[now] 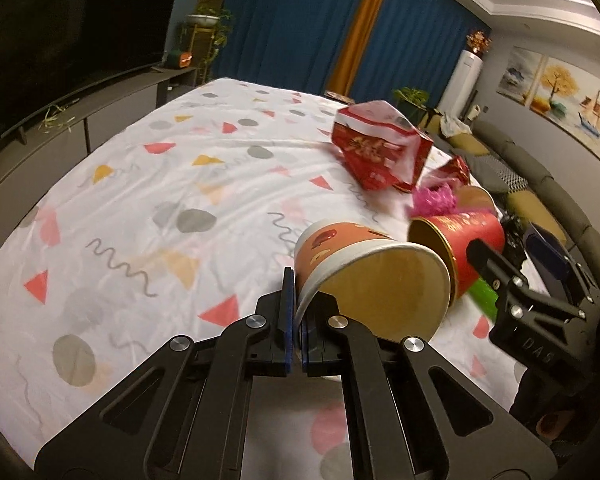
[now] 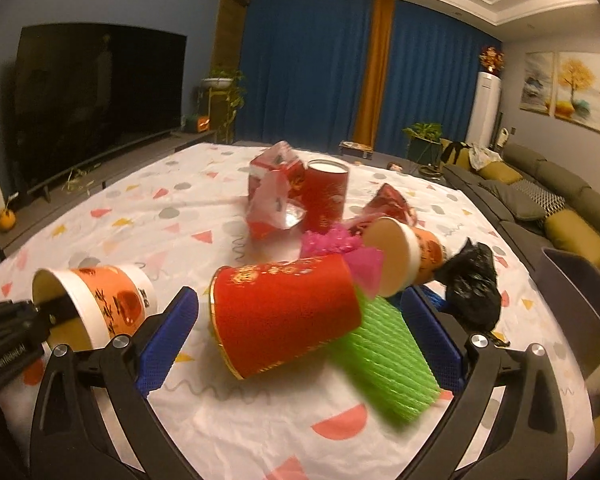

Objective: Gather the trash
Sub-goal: 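Grasp the white paper cup with the left tool while the right tool grasps the red cup, then carry both cups to the grey bin and release them inside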

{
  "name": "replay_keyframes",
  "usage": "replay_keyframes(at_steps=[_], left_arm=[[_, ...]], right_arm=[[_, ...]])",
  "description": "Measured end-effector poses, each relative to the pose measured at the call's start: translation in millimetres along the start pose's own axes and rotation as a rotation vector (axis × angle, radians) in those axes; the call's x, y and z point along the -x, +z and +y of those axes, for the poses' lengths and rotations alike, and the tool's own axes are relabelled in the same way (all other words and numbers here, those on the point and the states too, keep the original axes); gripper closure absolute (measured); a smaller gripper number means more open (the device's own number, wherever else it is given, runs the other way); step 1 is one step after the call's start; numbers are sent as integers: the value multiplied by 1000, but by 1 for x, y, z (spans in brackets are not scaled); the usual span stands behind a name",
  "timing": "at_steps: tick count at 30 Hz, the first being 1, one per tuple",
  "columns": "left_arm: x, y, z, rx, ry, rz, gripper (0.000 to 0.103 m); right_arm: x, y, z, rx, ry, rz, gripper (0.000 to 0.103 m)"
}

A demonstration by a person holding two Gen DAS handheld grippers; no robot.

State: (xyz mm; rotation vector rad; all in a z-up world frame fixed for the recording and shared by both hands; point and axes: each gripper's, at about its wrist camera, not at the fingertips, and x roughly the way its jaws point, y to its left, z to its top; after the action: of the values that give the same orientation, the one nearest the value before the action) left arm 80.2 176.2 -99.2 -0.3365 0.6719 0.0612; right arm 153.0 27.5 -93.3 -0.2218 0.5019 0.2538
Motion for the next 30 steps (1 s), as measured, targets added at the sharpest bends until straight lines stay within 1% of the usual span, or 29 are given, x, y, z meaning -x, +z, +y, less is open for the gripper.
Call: replay_keyframes(at_steps=[4,8,12,14,18,23,30], left_arm=[[-1,4,9,22,8,-8,101],[-1,7,14,38,1,-7,101],[-1,9,14,40,-3,-11,102],[0,10,13,40,-8,-12,102],[-3,11,11,38,-13,-10,101],[-3,12,8,29,-16,-11,102],[-4,14,3,19,-21,-12,101]], right_arm=[[-9,0,8,35,5,33,6],[-17,1,8,43,-16,55,6],[-23,2,5,39,-14,80,6],[-25,2,7,49,-15,93,8],[-32,1,7,55,-14,130,16],[-30,1,2,52,-17,123,17],[-20,1,-13,-1,-7,93,17]])
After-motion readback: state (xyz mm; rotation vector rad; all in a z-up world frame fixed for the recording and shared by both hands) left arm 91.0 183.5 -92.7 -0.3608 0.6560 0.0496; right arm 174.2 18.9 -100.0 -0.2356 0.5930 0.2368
